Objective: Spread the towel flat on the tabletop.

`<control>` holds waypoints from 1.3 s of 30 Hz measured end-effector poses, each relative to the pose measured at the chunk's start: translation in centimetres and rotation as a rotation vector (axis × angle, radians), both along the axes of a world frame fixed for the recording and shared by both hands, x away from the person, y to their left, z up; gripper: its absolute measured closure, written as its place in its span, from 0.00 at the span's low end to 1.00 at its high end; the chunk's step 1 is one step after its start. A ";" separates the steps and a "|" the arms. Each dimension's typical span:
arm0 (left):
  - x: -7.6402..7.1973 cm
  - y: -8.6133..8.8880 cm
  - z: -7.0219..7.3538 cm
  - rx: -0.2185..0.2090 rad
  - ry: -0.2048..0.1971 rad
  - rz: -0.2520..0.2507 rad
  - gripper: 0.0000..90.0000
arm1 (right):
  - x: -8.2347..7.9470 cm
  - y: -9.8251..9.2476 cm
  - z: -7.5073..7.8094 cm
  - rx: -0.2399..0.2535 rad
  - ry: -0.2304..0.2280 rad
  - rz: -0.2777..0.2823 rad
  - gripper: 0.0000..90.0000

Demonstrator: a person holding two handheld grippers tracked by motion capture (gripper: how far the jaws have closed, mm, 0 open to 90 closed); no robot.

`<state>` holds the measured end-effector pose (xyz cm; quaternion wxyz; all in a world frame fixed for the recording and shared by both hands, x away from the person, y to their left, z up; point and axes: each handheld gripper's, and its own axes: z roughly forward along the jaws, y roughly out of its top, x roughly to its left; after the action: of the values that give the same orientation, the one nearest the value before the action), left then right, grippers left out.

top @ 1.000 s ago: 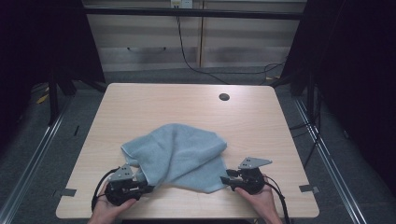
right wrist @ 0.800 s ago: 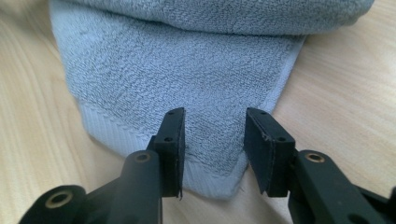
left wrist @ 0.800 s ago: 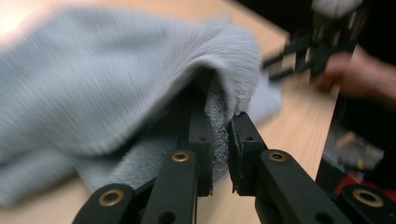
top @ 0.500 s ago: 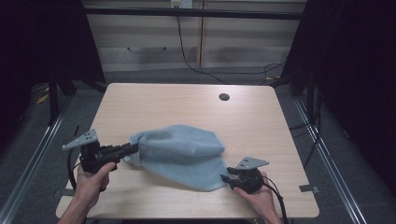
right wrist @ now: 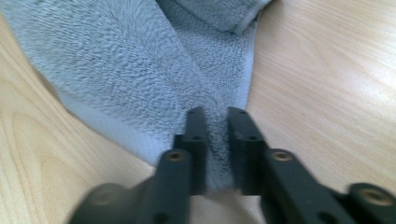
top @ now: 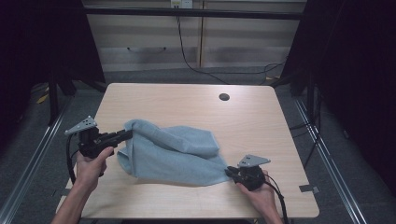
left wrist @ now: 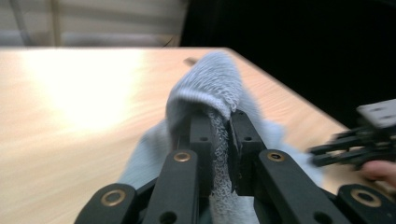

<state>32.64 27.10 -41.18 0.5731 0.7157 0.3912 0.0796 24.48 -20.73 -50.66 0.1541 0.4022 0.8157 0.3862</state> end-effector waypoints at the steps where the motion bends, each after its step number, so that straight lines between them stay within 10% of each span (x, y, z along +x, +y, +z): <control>1: 0.4 0.2 -0.8 0.019 0.015 0.019 0.91 | 0.0 0.0 0.0 0.000 0.000 0.000 0.95; 6: 1.7 1.3 -3.2 -0.035 0.083 0.034 0.91 | -0.1 -0.5 1.1 0.094 0.015 0.012 0.98; 11: 2.8 1.1 -2.9 -0.035 0.083 0.053 0.91 | 1.5 -1.9 4.9 0.259 -0.089 -0.032 0.98; 23: 4.6 1.1 1.0 -0.087 0.022 0.101 0.91 | 5.5 -3.6 12.5 0.336 -0.262 -0.110 0.98; 32: 5.1 -0.7 -4.6 0.085 0.157 0.105 0.67 | 7.6 -2.4 9.2 0.262 -0.165 -0.128 0.98; 39: 0.8 -0.2 -2.8 0.081 0.033 0.007 0.61 | 7.1 -2.4 7.0 0.276 -0.131 -0.121 0.98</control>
<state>33.43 26.86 -43.96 0.5370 0.7380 0.3996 0.0856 31.55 -23.08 -43.63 0.1734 0.4420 0.7173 0.5099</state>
